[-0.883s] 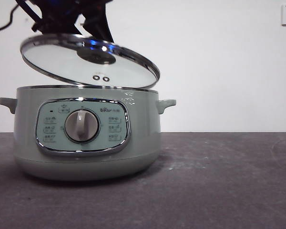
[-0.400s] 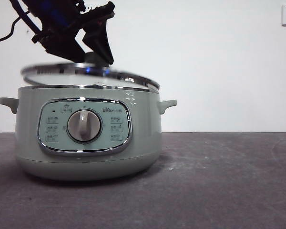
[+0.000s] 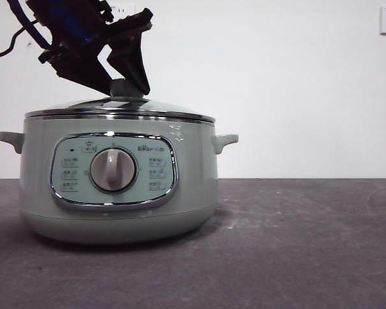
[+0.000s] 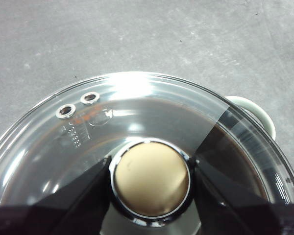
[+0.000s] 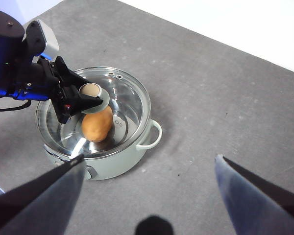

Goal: Pick up the potato,open the lid,put the potato in the pot,close the lid

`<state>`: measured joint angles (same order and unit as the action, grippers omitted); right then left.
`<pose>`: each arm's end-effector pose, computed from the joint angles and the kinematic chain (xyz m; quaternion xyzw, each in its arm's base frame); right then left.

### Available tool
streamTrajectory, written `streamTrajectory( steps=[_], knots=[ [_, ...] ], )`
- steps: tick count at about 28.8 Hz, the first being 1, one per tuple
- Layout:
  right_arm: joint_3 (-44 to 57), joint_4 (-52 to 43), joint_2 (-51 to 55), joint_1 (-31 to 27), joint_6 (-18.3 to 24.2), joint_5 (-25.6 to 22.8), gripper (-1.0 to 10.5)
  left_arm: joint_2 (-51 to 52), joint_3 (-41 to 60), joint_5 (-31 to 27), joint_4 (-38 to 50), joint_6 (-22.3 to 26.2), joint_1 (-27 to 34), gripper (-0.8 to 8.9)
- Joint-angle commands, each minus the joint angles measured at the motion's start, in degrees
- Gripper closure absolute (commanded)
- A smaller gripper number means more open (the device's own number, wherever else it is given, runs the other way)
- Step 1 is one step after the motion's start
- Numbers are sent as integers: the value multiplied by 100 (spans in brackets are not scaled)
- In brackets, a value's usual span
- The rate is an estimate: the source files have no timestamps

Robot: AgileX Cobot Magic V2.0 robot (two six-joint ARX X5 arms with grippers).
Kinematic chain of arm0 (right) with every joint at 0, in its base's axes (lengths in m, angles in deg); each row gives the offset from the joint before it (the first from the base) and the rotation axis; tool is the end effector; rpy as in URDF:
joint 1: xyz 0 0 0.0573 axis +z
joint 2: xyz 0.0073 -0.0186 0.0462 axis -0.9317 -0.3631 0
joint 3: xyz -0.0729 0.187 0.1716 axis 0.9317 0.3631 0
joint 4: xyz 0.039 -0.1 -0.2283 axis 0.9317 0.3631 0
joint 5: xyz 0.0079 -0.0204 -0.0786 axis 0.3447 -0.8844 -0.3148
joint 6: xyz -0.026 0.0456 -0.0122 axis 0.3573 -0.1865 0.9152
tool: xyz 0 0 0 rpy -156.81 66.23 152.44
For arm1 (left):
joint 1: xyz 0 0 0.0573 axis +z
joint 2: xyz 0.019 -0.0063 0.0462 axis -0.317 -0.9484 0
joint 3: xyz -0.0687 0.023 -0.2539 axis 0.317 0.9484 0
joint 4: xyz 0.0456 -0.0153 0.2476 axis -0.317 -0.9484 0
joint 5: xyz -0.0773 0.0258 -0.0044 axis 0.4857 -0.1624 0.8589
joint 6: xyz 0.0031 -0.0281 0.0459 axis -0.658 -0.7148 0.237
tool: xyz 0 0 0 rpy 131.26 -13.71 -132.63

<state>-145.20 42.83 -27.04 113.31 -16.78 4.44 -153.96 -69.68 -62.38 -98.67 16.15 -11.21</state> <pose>0.1110 0.1018 0.4976 -0.1218 0.2546 0.2747 0.9192 0.2651 -0.1513 0.2866 0.0360 0.2906 -0.2338 0.9271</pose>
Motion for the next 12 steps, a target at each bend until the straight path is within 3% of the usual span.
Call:
streamTrajectory(
  steps=[1,6,12],
  knots=[
    [-2,-13,9,-2,-77,-11,510,-20,-39,13,17,0,-13,802],
    [-2,-9,9,-2,-81,-11,510,2,-68,7,94,2,59,496],
    [-2,0,7,-2,-83,-11,510,109,-483,15,-85,0,76,468]
  ],
)
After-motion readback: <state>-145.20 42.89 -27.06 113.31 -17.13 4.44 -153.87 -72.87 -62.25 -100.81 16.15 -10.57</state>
